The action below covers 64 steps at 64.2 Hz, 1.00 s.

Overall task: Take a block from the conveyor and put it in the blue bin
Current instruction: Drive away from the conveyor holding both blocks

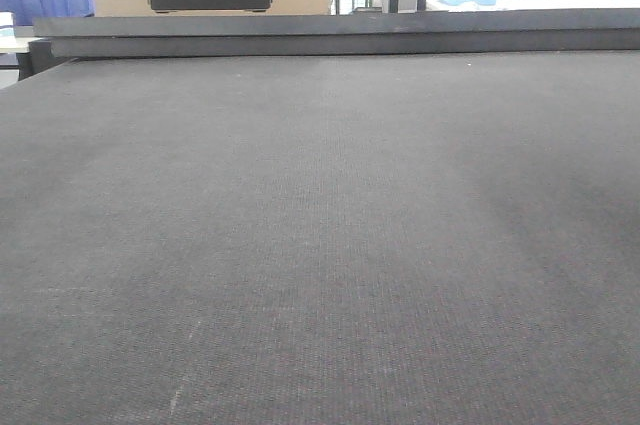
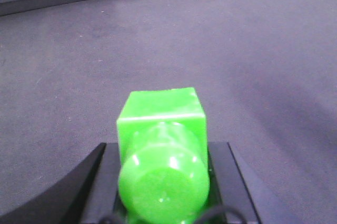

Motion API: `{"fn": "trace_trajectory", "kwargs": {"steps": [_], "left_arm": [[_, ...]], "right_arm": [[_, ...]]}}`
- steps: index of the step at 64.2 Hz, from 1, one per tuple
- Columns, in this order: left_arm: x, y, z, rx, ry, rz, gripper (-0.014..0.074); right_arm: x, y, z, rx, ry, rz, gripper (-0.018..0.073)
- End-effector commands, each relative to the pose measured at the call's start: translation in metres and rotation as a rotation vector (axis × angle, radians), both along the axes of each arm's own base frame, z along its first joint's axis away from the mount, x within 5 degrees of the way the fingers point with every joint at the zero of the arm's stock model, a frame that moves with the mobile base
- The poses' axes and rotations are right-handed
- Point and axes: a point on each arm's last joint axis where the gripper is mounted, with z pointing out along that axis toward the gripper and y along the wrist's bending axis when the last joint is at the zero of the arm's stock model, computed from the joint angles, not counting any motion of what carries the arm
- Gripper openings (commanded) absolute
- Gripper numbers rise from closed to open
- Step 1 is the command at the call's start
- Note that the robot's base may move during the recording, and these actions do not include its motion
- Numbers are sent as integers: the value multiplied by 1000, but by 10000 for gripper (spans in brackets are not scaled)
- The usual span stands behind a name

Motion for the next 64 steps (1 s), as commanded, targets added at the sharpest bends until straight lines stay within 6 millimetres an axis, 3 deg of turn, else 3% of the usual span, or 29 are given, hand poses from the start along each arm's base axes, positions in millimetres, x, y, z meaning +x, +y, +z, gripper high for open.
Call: {"fn": "trace_trajectory", "kwargs": {"steps": [1,64], "left_arm": [[-2,-1,5,-25,-32,-6,-111],[-2,-1,6,-28,-38,-6,-111]], "right_arm": [[-3,-1,5,7,-32,3,-162],[0,0,7,16,-52,-1,-162]]}}
